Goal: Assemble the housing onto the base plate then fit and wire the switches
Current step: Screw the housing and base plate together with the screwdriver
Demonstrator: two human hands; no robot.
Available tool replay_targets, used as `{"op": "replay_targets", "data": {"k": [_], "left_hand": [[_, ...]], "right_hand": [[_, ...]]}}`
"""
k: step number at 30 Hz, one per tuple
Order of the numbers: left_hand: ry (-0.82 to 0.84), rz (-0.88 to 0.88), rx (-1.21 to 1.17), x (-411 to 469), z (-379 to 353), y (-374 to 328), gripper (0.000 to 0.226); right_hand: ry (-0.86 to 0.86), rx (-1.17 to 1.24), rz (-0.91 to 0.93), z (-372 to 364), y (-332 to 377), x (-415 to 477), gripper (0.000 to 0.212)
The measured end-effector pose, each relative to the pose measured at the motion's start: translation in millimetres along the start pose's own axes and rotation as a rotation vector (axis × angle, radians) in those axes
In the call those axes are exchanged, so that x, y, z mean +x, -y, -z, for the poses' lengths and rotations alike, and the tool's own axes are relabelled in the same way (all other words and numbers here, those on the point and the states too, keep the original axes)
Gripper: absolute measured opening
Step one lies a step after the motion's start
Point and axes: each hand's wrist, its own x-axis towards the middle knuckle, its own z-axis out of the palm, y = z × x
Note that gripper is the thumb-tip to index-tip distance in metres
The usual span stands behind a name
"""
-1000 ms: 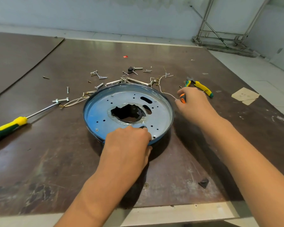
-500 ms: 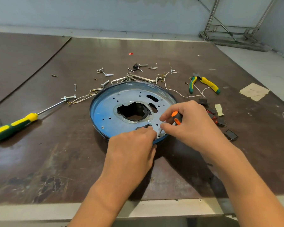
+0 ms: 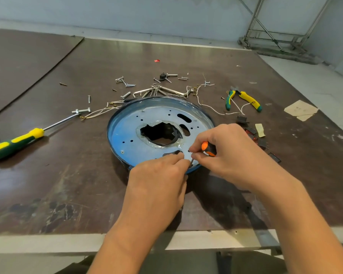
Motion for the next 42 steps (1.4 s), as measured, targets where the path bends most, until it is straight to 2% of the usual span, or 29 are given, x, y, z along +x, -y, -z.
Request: {"op": "replay_targets", "data": {"k": [6,13,20,23,27,32,36,40,42], "left_hand": [[0.028,-0.009,-0.024,-5,5,2,0.024],[0.029,-0.061,0.008,-8,4,0,0.023],[0.029,-0.053,-0.008,-7,6,2,0.020],[0.014,-0.054,-0.003,-8,3,1,0.028],[-0.024,-0.027,-0.024,-9,3,1,0.052],[0.019,-0.043,-0.003,-8,5,4,0.020],[0.012,-0.051,-0.014,-8,4,4,0.019],[-0.001,-0.063,-0.040,-7,4,4,0.019],[0.009,-0.060,-0.050,-7,4,3,0.020]], "right_hand": [[-0.020,0.039,-0.008,-4,6,-10,0.012],[-0.174,0.120,-0.041,-19,2,-30,0.014],[-0.160,0.284,0.008,-24,-11,-41,0.017],[-0.129,0.373,0.026,-26,-18,-41,0.022],[-0.077,0.376,0.110,-26,-25,-36,0.022],[0.002,0.306,0.181,-20,-30,-36,0.024],[-0.001,0.244,0.200,-20,-29,-35,0.022],[-0.007,0.194,0.184,-25,-31,-33,0.012],[-0.044,0.226,0.201,-26,-33,-33,0.016]]}}
